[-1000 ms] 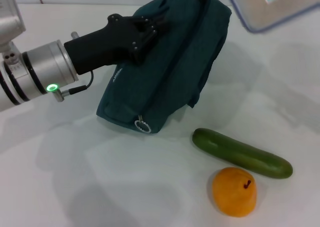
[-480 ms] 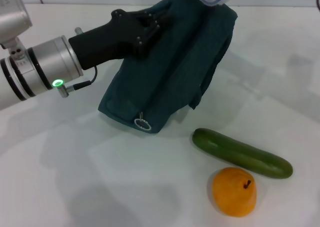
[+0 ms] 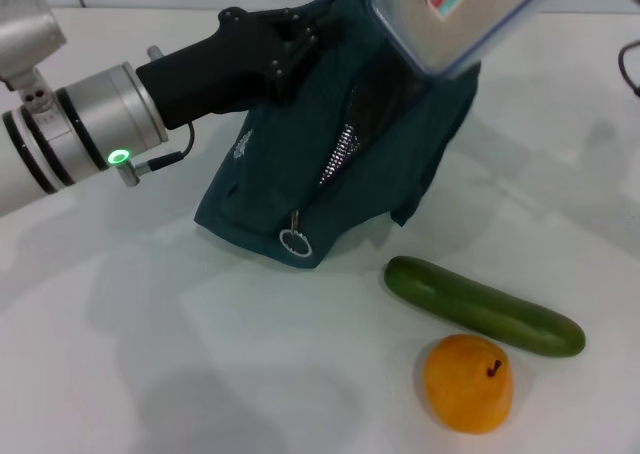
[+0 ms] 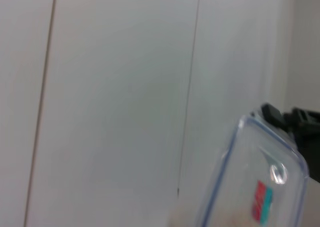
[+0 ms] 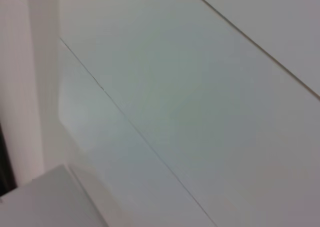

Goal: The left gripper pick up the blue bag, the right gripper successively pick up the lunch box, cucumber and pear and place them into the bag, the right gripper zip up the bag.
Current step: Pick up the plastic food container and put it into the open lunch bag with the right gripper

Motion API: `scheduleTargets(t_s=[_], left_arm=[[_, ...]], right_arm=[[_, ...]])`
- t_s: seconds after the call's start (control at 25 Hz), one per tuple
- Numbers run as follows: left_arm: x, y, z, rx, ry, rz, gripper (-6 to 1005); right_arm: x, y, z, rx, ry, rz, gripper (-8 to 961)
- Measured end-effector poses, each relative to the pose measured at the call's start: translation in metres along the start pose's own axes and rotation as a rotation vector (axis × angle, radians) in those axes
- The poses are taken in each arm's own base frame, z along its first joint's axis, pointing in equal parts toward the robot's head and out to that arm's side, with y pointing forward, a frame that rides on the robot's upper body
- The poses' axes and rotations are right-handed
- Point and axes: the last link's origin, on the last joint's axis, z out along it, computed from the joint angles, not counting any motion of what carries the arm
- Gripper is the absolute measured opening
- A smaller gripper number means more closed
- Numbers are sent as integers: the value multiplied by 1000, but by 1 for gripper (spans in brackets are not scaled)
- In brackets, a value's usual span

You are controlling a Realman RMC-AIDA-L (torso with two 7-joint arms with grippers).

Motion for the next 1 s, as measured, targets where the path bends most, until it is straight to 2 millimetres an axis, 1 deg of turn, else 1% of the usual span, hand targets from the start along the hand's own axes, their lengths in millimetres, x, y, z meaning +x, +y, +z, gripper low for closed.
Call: scheduleTargets(t_s=[0.08, 0.12, 0.2, 0.4, 0.48, 0.64, 0.84, 1.0], left_arm=[[0, -2, 3, 11, 0, -2, 42], [0, -3, 4, 19, 1, -5, 42], [-1, -6, 7, 38, 7, -9, 42], [-1, -9, 10, 57, 2, -4, 42], [-2, -9, 12, 55, 0, -4, 42], [-1, -9, 13, 53, 0, -3, 42], [0, -9, 16, 46, 2, 1, 42], [0, -10, 16, 50, 0, 1, 42]], right_arm=[[5, -2, -6, 21, 15, 10, 130], [5, -2, -6, 21, 15, 10, 131], [14, -4, -16, 50, 39, 24, 132], [23, -4, -16, 57, 80, 30, 136], [29, -6, -13, 68, 106, 29, 137], [42, -9, 0, 86, 185, 1, 140], [49, -11, 18, 84, 246, -27, 143], [50, -10, 24, 71, 259, -44, 146]])
